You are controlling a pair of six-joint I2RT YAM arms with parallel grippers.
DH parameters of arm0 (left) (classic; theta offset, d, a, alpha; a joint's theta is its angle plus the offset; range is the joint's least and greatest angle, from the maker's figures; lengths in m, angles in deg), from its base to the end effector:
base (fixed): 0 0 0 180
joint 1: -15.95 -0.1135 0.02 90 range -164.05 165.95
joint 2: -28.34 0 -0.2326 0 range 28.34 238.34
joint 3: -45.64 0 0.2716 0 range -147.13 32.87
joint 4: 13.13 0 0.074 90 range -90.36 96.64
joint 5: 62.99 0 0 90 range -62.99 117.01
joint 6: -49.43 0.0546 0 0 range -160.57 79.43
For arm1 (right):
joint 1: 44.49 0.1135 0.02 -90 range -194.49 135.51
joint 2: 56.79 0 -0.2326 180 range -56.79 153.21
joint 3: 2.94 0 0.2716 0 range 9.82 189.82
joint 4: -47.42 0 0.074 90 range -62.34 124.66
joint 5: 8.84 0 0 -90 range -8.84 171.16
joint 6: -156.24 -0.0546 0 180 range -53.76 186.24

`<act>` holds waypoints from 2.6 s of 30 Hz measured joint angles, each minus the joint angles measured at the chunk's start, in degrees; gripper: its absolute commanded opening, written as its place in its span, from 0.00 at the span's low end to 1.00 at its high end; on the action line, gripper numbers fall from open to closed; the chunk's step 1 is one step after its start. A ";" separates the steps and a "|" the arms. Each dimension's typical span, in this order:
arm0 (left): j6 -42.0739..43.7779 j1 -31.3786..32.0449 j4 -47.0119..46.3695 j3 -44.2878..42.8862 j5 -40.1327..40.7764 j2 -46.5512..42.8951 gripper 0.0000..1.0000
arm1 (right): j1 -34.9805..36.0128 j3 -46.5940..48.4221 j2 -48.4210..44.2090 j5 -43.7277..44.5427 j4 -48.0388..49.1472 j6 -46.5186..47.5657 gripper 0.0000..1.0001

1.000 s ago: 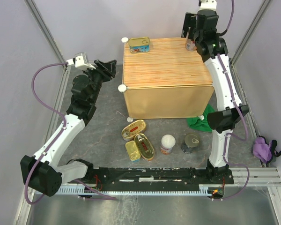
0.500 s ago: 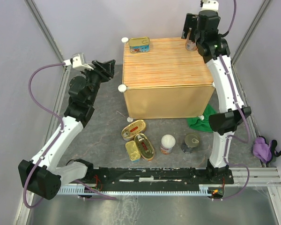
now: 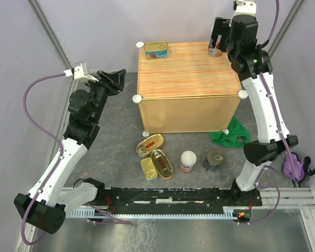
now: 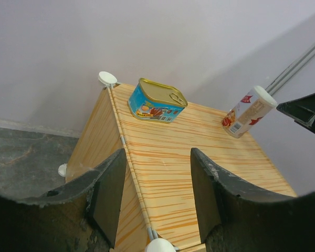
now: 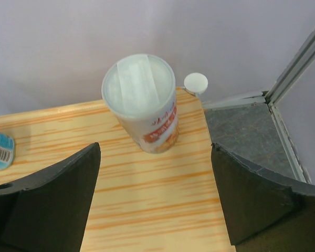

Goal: Place and organize the canned foods onto the counter
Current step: Place the canned food on the counter, then pick up the canned food from the center of the board.

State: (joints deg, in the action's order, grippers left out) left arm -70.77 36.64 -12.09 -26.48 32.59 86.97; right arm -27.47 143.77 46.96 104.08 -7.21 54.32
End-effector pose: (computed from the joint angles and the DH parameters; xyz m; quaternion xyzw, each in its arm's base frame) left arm 0.2716 -0.0969 0.4031 -0.0897 0.6202 -0.3070 0.7163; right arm 0.3847 0.0955 0.4994 0.0915 0.7647 0.0055 0.6378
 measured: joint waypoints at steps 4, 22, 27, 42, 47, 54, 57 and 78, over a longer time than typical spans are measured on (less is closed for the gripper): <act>-1.25 0.00 1.88 0.00 -0.68 -2.38 0.59 | 1.42 -5.11 -5.09 1.16 -0.26 0.20 0.92; -8.61 0.02 5.86 10.32 -7.41 -12.76 0.61 | 13.99 -32.79 -34.03 3.82 -4.79 -3.30 0.81; -9.68 0.04 6.43 15.02 -8.81 -15.13 0.61 | 23.50 -41.79 -37.11 6.25 -6.43 -6.58 0.80; -10.21 0.04 7.96 22.14 -8.85 -23.41 0.61 | 50.93 -60.39 -38.73 15.82 -9.86 -19.58 0.82; -10.80 0.04 8.31 22.27 -9.05 -23.65 0.61 | 53.64 -66.49 -41.29 16.06 -10.54 -24.94 0.88; -11.45 0.04 8.15 22.93 -9.22 -24.44 0.61 | 55.60 -69.48 -44.17 16.85 -13.44 -30.60 0.89; -11.96 0.04 8.15 23.82 -9.27 -24.63 0.61 | 56.70 -70.20 -44.48 17.07 -13.92 -32.35 0.90; -12.92 0.07 8.09 25.09 -9.20 -24.81 0.61 | 59.87 -77.92 -44.39 14.56 -13.86 -38.56 0.91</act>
State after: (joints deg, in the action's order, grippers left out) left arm -83.69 36.70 -4.00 -1.39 23.39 62.16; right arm 32.39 65.85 2.57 118.63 -21.07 15.77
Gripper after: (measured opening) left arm 0.609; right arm 0.904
